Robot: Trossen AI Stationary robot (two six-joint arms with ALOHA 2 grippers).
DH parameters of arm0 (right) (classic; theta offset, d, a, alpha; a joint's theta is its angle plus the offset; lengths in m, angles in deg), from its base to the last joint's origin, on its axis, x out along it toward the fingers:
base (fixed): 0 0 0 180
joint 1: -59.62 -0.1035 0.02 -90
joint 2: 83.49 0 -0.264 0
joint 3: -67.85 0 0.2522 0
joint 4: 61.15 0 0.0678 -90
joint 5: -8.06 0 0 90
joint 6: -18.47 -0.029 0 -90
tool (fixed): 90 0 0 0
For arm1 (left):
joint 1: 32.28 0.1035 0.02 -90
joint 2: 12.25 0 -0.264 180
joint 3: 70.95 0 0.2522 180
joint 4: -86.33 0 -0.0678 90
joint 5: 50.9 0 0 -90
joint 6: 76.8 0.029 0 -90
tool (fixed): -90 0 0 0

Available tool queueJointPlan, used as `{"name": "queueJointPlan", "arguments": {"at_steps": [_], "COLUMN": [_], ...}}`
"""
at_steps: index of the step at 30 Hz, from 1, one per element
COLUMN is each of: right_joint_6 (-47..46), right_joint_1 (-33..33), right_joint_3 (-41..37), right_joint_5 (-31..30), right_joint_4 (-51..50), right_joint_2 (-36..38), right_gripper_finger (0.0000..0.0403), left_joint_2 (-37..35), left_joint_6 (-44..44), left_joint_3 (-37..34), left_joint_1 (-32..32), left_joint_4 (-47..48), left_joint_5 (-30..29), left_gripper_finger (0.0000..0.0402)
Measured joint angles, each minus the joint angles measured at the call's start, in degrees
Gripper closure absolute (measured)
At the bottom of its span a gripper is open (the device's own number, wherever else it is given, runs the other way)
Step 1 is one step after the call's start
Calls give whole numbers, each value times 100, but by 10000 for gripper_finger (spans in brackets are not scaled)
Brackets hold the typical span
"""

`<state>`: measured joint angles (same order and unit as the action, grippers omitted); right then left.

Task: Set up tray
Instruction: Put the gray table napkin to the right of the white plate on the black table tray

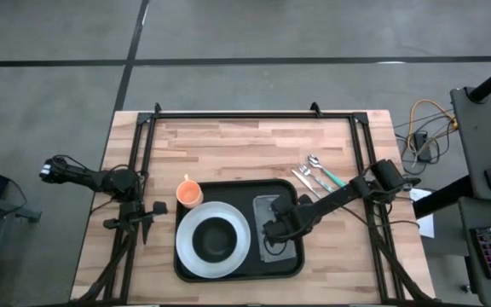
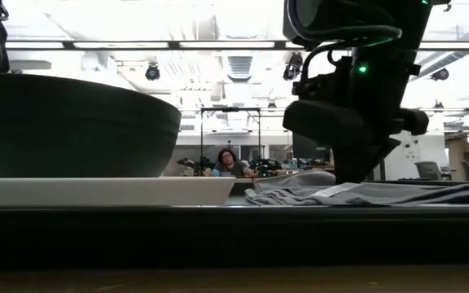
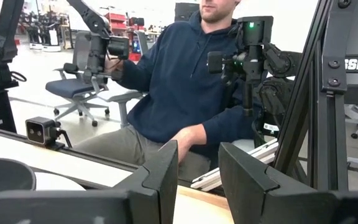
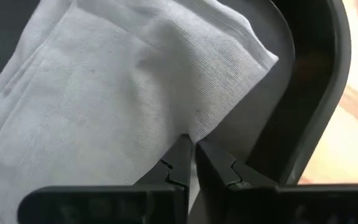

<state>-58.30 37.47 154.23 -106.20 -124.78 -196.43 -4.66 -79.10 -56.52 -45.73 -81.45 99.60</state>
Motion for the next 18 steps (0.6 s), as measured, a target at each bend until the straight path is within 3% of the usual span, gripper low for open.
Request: {"name": "queueJointPlan", "arguments": {"at_steps": [8, 18], "right_joint_6": [915, 994], "right_joint_1": [-4, -4], "right_joint_3": [225, 310], "right_joint_5": [30, 30], "right_joint_4": [-158, -247], "right_joint_2": [69, 75], "right_gripper_finger": [336, 310], "left_joint_2": [0, 0], "left_joint_6": [-1, 0], "left_joint_3": [0, 0], "left_joint_1": [0, -1], "left_joint_4": [1, 1], "left_joint_5": [0, -1], "left_gripper_finger": [304, 304]}}
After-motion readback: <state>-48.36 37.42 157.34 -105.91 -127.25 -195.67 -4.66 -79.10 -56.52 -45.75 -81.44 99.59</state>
